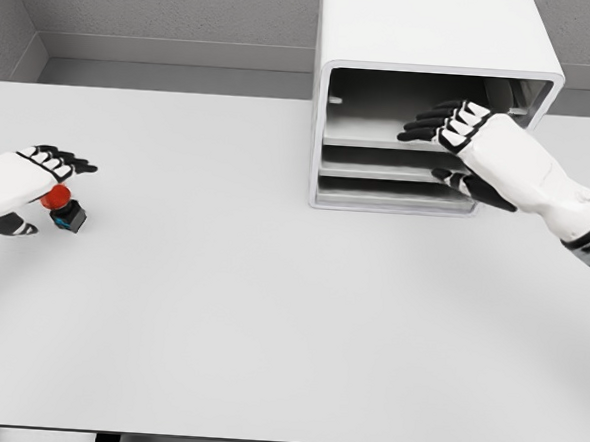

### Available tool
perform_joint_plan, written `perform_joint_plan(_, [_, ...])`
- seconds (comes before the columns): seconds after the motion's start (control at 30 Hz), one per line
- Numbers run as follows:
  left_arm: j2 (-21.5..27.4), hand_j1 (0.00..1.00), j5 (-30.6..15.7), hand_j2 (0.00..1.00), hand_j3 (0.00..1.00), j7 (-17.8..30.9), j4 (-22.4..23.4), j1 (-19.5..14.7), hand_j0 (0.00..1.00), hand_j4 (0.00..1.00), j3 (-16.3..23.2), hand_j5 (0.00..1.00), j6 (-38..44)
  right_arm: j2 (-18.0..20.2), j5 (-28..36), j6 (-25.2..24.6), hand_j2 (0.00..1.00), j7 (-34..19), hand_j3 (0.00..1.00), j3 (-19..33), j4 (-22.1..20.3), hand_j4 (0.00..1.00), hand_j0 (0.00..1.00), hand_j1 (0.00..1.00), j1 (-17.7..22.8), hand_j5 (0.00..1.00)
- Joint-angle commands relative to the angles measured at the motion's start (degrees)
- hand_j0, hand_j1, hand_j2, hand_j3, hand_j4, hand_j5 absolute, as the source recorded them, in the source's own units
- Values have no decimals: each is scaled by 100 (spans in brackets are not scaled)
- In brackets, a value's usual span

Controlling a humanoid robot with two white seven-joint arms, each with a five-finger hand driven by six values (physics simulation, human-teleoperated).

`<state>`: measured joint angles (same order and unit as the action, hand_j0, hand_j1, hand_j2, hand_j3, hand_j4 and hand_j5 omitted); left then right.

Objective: Slide open multi-storey tabletop storage cabinets and put open load switch and slide close multi-storey tabletop storage cabinets

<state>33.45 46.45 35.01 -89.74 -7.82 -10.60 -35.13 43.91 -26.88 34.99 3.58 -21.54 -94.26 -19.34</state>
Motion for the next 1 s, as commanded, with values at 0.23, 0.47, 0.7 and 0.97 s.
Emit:
perform_joint_plan(0.23, [-128,100,268,100,100,-1,194,-61,100,100,110,100,13,-392,25,1,77,-296,77,-422,672,77,77,77,-334,77])
perform_joint_plan(0.47, [-260,100,277,100,100,-1,211,-132,100,100,110,100,13,-647,25,1,77,-481,77,-422,927,77,77,77,-457,77])
perform_joint_plan(0.7, [-216,83,268,83,83,-1,326,-141,83,83,75,83,13,-893,25,1,77,-604,77,-422,1455,77,77,77,-721,77])
perform_joint_plan(0.97, [-181,83,268,83,83,-1,299,-106,83,83,110,83,13,-1016,16,1,78,-613,78,-606,1911,78,78,78,-1011,78])
